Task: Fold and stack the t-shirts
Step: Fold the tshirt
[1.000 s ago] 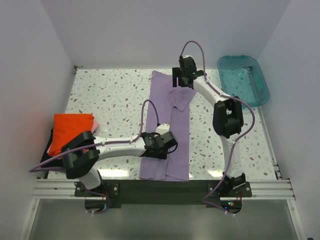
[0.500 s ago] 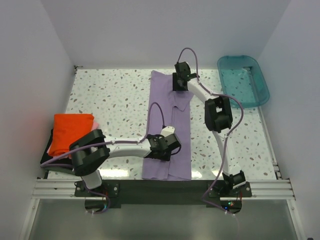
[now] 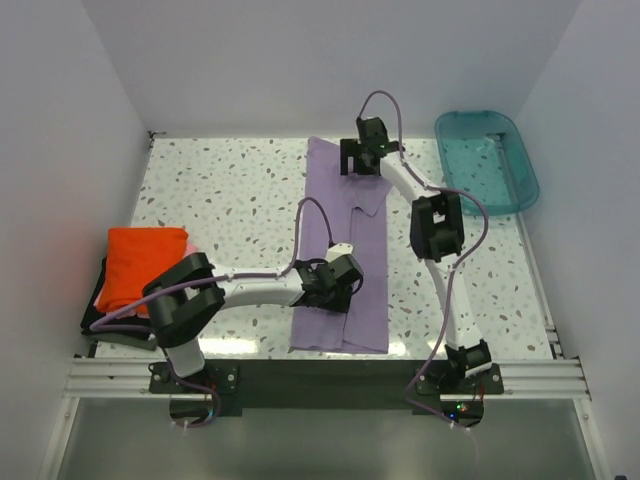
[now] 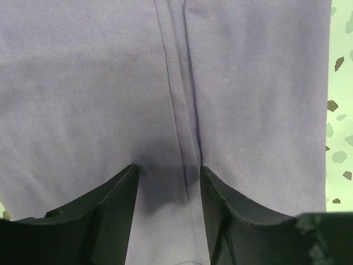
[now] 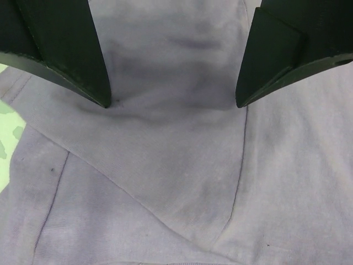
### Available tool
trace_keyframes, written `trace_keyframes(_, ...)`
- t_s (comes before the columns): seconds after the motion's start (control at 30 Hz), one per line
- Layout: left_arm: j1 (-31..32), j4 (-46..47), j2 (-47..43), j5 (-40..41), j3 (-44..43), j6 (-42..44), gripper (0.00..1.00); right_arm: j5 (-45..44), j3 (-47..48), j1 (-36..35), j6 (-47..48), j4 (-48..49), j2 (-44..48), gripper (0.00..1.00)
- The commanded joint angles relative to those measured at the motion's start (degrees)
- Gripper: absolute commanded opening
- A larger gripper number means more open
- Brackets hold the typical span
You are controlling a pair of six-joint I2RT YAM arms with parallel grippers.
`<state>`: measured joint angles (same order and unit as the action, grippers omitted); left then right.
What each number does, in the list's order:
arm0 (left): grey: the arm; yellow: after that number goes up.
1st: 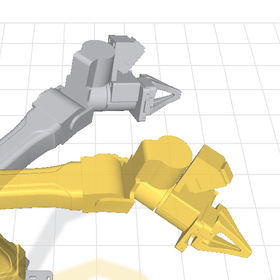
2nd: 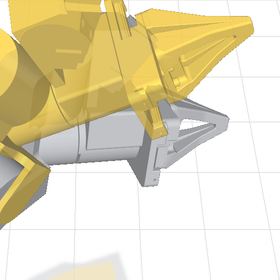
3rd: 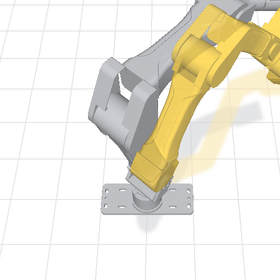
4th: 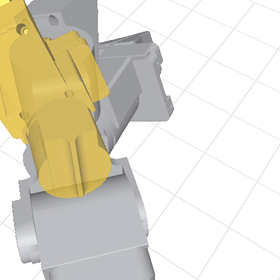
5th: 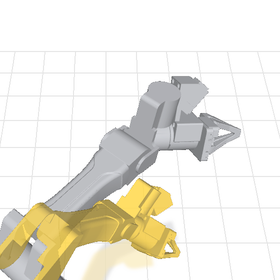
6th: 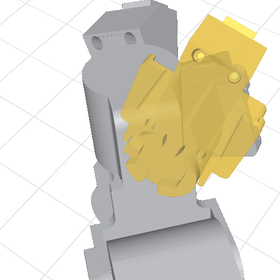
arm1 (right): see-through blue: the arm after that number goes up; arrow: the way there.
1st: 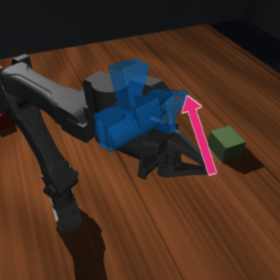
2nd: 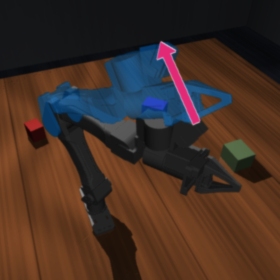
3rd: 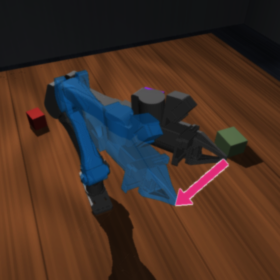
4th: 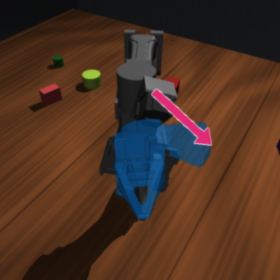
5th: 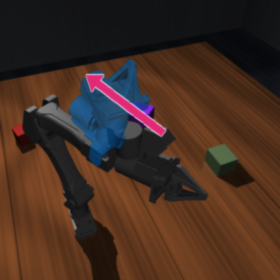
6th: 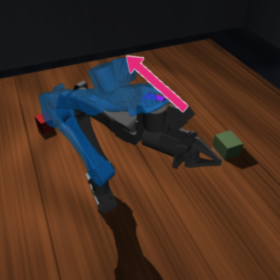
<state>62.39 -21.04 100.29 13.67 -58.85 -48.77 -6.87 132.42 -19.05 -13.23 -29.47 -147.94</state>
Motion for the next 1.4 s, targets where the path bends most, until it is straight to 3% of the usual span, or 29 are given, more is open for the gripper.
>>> trace_keyframes(0.0,-0.34,1.53,-2.90,0.21,-1.88,2.72,0.55,0.29,1.97,0.33,1.46,-1.37,8.00,0.99)
trace_keyframes(0.13,-0.87,-0.49,-8.26,2.23,-1.01,1.32,0.55,-1.39,-1.19,0.33,-0.47,-4.36,16.78,0.99)
trace_keyframes(0.23,-1.31,-2.86,-13.79,4.77,1.10,-2.18,0.56,-0.60,-11.09,-0.11,-4.67,-6.65,26.80,0.99)
trace_keyframes(0.47,-1.31,-10.33,-26.09,6.54,11.99,-13.71,0.55,-1.65,-61.84,-6.61,-13.91,2.66,57.21,0.99)
trace_keyframes(0.67,-0.96,-11.74,-35.76,3.91,23.33,-18.55,0.57,-2.89,-88.78,-15.83,-22.62,3.55,79.79,0.94)
trace_keyframes(1.0,-0.16,-6.82,-39.56,0.57,29.93,-17.41,0.56,0.72,-104.20,-20.76,-32.29,-5.41,100.46,0.82)
trace_keyframes(1.37,-0.16,-3.22,-39.21,0.13,31.25,-16.62,0.56,2.57,-109.21,-21.38,-34.05,-7.44,101.62,0.79)
